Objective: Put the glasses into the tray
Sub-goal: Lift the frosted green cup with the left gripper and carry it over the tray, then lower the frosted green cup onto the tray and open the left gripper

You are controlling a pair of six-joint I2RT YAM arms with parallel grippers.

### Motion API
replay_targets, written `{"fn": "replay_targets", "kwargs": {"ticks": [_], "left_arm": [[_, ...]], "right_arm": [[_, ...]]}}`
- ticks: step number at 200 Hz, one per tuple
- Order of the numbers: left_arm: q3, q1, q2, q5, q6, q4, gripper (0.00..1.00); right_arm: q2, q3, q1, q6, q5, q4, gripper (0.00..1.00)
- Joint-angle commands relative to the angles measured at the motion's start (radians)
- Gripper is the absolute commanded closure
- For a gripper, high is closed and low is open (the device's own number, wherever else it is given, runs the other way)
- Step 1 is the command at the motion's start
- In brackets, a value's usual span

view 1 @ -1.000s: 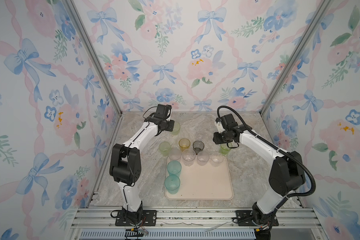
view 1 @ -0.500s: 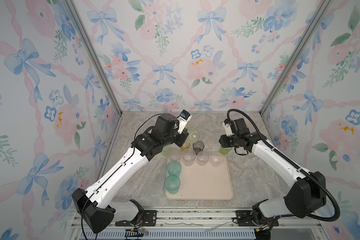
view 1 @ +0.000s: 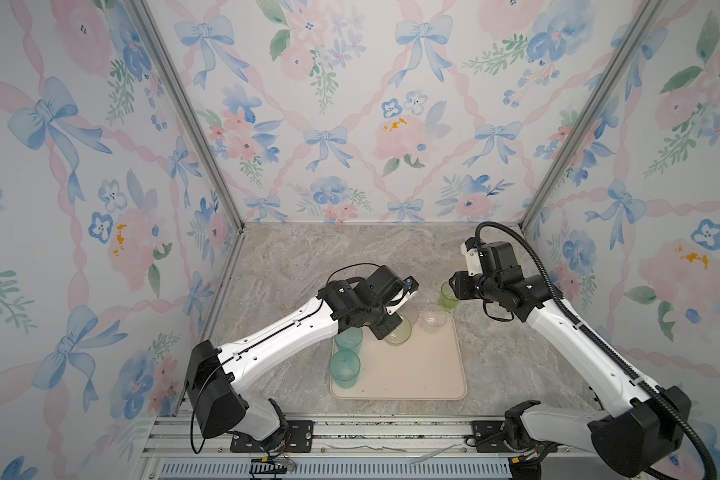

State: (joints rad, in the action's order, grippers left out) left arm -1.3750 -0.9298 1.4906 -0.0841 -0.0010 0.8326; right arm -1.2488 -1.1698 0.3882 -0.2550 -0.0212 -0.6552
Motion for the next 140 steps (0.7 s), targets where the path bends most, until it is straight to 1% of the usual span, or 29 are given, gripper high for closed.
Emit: {"fn": "replay_targets", "kwargs": {"ticks": [1, 47, 67, 99, 140], "left_arm": [[0.016, 0.004, 0.034, -0.021, -0.023, 0.022, 0.96], [0.037, 0.040, 0.093, 0.019, -0.034, 0.019, 0.97], [0.057, 0.059, 0.111, 0.017, -0.046, 0.017, 0.97], [0.075, 0.076, 0.114, 0.023, -0.054, 0.000, 0.98], [0.087, 0.097, 0.126, 0.062, -0.049, -0.032, 0.98]], "right_arm": [[0.014, 0.017, 0.010, -0.010, -0.022, -0.046, 0.59], [0.007, 0.032, 0.010, -0.009, -0.025, -0.032, 0.59], [-0.001, 0.031, 0.010, -0.005, -0.025, -0.031, 0.59], [-0.014, 0.032, 0.009, 0.000, -0.030, -0.028, 0.59], [-0.032, 0.032, 0.010, -0.001, -0.025, -0.021, 0.59]]}}
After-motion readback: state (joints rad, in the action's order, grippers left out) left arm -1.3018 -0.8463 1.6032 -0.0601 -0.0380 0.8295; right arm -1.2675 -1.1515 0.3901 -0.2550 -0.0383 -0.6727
